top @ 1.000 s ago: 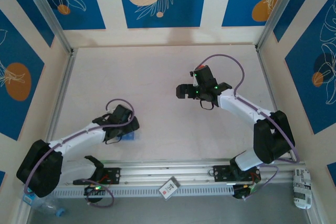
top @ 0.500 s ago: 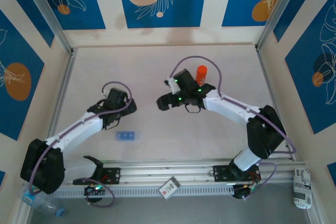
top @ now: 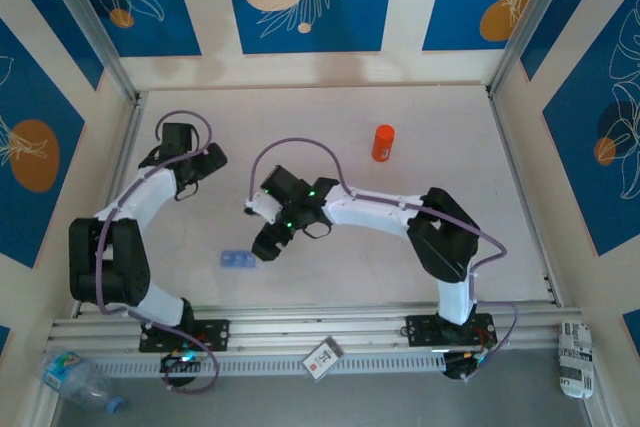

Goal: Sort the pills into containers

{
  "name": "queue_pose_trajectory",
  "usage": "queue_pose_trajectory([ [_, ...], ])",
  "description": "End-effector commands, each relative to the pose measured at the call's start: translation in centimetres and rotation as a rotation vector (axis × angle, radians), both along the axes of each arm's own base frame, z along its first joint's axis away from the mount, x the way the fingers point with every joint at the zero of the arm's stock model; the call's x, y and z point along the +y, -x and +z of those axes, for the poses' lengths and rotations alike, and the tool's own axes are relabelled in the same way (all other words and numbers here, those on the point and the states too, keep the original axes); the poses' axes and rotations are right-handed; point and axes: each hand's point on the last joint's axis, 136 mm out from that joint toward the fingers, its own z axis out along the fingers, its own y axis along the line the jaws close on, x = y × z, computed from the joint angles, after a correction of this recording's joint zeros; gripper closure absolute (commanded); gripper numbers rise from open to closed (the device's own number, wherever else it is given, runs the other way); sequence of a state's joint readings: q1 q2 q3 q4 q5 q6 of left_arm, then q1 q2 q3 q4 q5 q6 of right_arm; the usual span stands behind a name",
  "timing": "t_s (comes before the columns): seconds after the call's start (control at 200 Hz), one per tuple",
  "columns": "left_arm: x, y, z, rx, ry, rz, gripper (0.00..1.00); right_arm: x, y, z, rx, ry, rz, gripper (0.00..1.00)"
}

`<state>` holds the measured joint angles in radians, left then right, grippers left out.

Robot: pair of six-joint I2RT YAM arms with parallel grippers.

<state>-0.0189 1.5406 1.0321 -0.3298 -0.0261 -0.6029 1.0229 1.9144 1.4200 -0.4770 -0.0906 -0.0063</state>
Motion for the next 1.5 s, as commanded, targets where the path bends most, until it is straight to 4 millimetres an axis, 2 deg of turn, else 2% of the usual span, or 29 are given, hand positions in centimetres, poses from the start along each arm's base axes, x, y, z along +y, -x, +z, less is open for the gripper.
queue_pose_trajectory([
  [0.0,-0.3,-1.3,0.9,-0.018,0.086,-0.008,0.00,1.1,1.6,-0.8,-0.007,0.033,0.103,0.12],
  [0.245,0.3,-2.1,0.8,-0.012,0.115,0.011,0.00,2.9,2.7,-4.2,-0.074,0.133,0.178,0.15],
  [0.405,0.5,-2.3,1.0,-0.020,0.123,0.017,0.00,3.8,3.3,-5.4,-0.092,0.159,0.211,0.17],
  [0.775,0.2,-2.5,0.8,-0.023,0.144,0.017,0.00,4.3,2.6,-7.8,-0.136,0.227,0.203,0.37],
  [0.93,0.1,-2.6,0.8,-0.027,0.152,0.017,0.00,3.8,1.0,-8.2,-0.158,0.246,0.147,0.44],
  [1.035,0.0,-2.6,0.9,-0.031,0.156,0.012,0.00,3.3,-0.3,-8.2,-0.157,0.249,0.094,0.54],
  [1.19,0.0,-2.6,1.2,-0.038,0.157,0.011,0.00,2.2,-2.1,-8.0,-0.163,0.248,0.027,0.58],
  [1.341,-0.1,-2.7,1.5,-0.044,0.162,0.005,0.00,0.4,-4.2,-8.1,-0.176,0.275,-0.059,0.61],
  [1.496,-0.4,-2.6,2.0,-0.058,0.175,0.000,0.00,-2.4,-6.8,-8.2,-0.197,0.311,-0.159,0.61],
])
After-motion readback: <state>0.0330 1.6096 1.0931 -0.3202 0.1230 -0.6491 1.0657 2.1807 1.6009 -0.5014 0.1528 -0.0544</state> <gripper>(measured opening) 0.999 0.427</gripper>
